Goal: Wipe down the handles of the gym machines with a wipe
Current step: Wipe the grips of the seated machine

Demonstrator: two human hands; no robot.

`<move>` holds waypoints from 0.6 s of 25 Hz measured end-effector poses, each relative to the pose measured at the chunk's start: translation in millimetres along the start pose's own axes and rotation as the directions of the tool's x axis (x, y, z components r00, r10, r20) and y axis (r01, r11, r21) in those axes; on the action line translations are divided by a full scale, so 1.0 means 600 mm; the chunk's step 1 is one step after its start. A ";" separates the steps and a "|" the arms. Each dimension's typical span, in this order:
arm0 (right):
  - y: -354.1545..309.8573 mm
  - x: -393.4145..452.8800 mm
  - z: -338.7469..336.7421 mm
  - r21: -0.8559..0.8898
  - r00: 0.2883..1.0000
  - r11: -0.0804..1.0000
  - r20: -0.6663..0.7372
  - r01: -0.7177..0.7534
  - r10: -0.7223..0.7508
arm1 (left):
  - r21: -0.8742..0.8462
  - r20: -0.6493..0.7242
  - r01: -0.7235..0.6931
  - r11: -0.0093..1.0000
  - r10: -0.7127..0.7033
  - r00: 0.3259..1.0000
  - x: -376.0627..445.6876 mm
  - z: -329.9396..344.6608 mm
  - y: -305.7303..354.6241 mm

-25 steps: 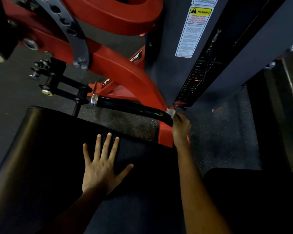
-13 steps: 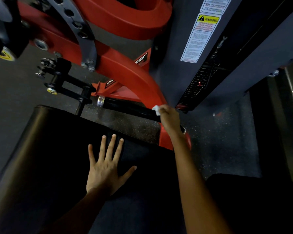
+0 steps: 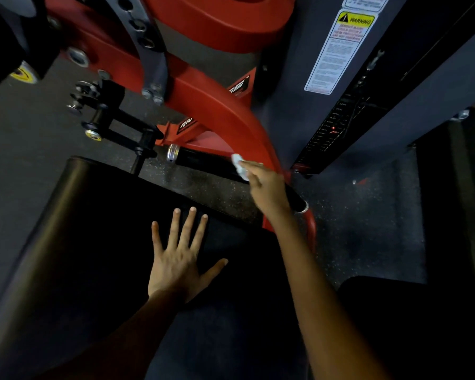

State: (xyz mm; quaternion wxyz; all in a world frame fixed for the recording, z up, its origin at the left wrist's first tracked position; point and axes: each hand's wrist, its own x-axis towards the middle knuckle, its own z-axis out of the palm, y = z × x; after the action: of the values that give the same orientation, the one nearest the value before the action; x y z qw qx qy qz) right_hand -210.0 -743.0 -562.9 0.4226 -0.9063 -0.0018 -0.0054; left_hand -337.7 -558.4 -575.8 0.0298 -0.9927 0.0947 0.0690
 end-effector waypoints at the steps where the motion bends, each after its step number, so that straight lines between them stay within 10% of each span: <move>1: 0.022 -0.013 -0.016 -0.033 0.996 0.997 -0.054 -0.069 0.067 | 0.002 0.000 0.001 1.000 -0.001 1.000 0.000 0.000 0.000; 6: 0.047 -0.050 -0.027 0.060 0.904 0.945 -0.277 -0.322 0.325 | 0.012 -0.007 0.001 1.000 -0.001 1.000 0.000 -0.002 0.001; 15: -0.077 0.007 0.079 -0.082 0.946 0.951 -0.104 0.299 -0.307 | 0.022 -0.030 0.007 1.000 -0.007 1.000 -0.001 0.001 0.001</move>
State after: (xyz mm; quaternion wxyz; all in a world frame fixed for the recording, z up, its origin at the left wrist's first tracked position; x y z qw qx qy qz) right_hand -205.6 -676.8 -557.7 0.3861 -0.9068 -0.1164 -0.1226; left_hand -338.4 -558.9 -576.4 0.0399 -0.9935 0.0925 0.0531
